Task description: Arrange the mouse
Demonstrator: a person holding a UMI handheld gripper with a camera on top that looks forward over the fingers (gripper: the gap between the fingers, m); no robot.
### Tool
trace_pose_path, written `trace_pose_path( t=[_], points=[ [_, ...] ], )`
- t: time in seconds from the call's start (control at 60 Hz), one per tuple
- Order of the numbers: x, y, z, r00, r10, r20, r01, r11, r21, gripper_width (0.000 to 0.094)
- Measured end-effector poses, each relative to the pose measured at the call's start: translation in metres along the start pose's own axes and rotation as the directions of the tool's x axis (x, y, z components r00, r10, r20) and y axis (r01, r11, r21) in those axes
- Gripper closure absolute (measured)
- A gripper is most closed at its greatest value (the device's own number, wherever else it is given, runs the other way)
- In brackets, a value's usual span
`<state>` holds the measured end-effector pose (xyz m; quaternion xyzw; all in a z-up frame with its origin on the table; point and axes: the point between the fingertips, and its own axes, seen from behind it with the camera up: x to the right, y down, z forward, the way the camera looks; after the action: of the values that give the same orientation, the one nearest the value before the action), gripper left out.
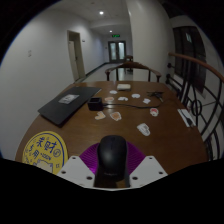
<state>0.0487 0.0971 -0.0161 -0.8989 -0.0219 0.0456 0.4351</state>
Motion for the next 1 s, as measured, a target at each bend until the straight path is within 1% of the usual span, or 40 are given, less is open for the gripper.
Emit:
trace_pose_path(
  t=[0.033, 0.05, 0.117, 0.167, 0.2, 0.25, 0.3, 0.333, 0.4, 0.45, 0.467, 0.517, 0.567, 0.617, 0.683, 0.7, 0.833, 0.85, 0.933, 0.967, 1.0],
  points=[
    [0.007, 0.001, -0.008, 1.0, 0.011, -0.014, -0.011, 1.0, -0.005, 0.06],
    [0.008, -0.002, -0.013, 0.999, 0.02, -0.025, -0.02, 1.0, 0.01, 0.0599],
    [0.006, -0.031, -0.047, 0.999, 0.024, -0.046, -0.019, 0.995, 0.103, 0.0601],
    [-0.009, -0.063, -0.08, 0.998, 0.02, -0.054, -0.01, 0.983, 0.184, 0.0599],
    [-0.029, -0.078, -0.099, 0.999, 0.013, -0.036, -0.004, 0.973, 0.23, 0.0599],
    [-0.07, -0.099, -0.127, 1.0, 0.018, 0.016, -0.022, 0.959, 0.283, 0.0597],
    [-0.111, -0.11, -0.147, 0.997, 0.019, 0.068, -0.04, 0.948, 0.315, 0.0599],
    [-0.137, -0.116, -0.148, 0.996, 0.006, 0.084, -0.033, 0.946, 0.323, 0.0598],
    [-0.181, -0.1, -0.137, 0.995, -0.033, 0.096, 0.002, 0.953, 0.304, 0.06],
    [-0.207, -0.07, -0.113, 0.993, -0.053, 0.103, 0.027, 0.97, 0.24, 0.0602],
    [-0.217, -0.051, -0.107, 0.993, -0.058, 0.105, 0.034, 0.975, 0.218, 0.06],
    [-0.225, -0.024, -0.074, 0.993, -0.057, 0.099, 0.044, 0.99, 0.131, 0.06],
    [-0.226, 0.006, -0.053, 0.995, -0.067, 0.074, 0.063, 0.996, 0.062, 0.06],
    [-0.227, 0.031, -0.045, 0.995, -0.079, 0.056, 0.077, 0.996, 0.033, 0.0601],
    [-0.224, 0.045, -0.035, 0.996, -0.083, 0.039, 0.082, 0.997, 0.006, 0.059],
    [-0.225, 0.04, -0.034, 0.996, -0.087, 0.038, 0.086, 0.996, 0.029, 0.0557],
    [-0.223, 0.042, -0.036, 0.986, -0.157, 0.053, 0.157, 0.988, -0.007, 0.0372],
    [-0.223, 0.042, -0.037, 0.985, -0.165, 0.06, 0.165, 0.986, -0.007, 0.0364],
    [-0.224, 0.039, -0.055, 0.974, -0.202, 0.107, 0.202, 0.979, 0.015, 0.0064],
    [-0.224, 0.039, -0.067, 0.971, -0.206, 0.123, 0.204, 0.979, 0.031, 0.0099],
    [-0.223, 0.04, -0.079, 0.968, -0.209, 0.14, 0.205, 0.978, 0.046, 0.0088]
  ],
)
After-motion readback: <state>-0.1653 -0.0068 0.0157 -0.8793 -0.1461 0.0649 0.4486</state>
